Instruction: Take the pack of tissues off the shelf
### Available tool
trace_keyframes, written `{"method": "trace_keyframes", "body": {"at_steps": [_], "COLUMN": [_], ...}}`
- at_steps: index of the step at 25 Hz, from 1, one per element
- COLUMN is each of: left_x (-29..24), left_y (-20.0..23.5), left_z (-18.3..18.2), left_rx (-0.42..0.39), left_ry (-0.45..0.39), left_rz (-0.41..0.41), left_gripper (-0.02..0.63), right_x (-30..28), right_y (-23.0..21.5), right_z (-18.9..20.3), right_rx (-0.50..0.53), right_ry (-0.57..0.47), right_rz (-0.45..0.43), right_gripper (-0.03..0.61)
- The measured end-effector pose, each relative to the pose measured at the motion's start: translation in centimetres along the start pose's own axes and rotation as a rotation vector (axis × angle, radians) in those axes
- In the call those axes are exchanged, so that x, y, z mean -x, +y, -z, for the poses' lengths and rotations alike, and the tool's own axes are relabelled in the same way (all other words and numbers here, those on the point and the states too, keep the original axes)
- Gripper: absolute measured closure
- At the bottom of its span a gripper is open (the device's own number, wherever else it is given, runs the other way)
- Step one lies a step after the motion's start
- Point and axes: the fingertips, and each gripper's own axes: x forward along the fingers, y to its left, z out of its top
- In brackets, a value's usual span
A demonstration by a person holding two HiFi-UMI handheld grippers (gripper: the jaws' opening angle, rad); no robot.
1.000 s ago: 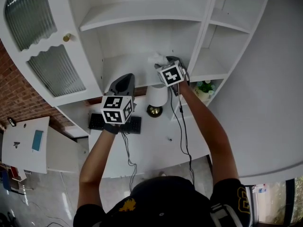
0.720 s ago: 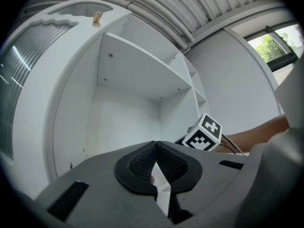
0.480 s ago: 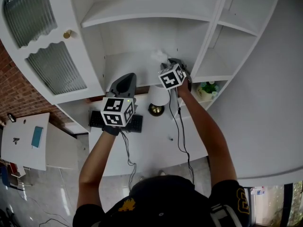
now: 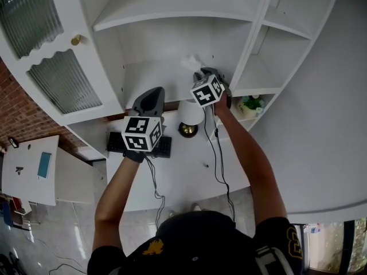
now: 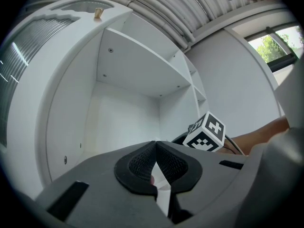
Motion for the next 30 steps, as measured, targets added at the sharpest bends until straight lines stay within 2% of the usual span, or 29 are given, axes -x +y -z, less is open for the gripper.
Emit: {"method": "trace_keyframes", "body": {"at_steps": [3, 9, 15, 23, 26, 30], "left_x": [0.1, 0.4, 0.9, 1.5, 2.2, 2.9], "left_y": [-0.1, -0.1, 0.8, 0.1, 1.1, 1.8], "left_z": [0.0, -0.6, -1.6, -2.3, -3.0, -3.3], "left_rx": [-0.001, -0.019, -0.015, -0.015, 0.022, 0.020], "left_ry": [0.000, -0.002, -0.023, -0.040, -0.066, -0.078], "left_rz": [-0.002, -0.016, -0.053, -0.068, -0.100, -0.139], "left_gripper": [0.595, 0.595, 0.595, 0.595, 0.595, 0.595], "right_x": [0.0, 0.9, 4.1, 8.6, 9.9, 11.5], "right_y": [0.0, 0.6, -1.0, -1.3, -1.0, -1.0], "right_z": [-0.1, -0.6, -3.1, -4.9, -5.1, -4.8], "right_rx": [0.009, 0.010, -0.018, -0.116, -0.186, -0.266], "right_ry": [-0.007, -0.037, -0.159, -0.271, -0.321, -0.378], "right_rz": [0.006, -0.040, -0.017, -0.047, -0.074, -0.096], "right_gripper": [0.477, 0.477, 0.477, 0.477, 0.477, 0.477]}}
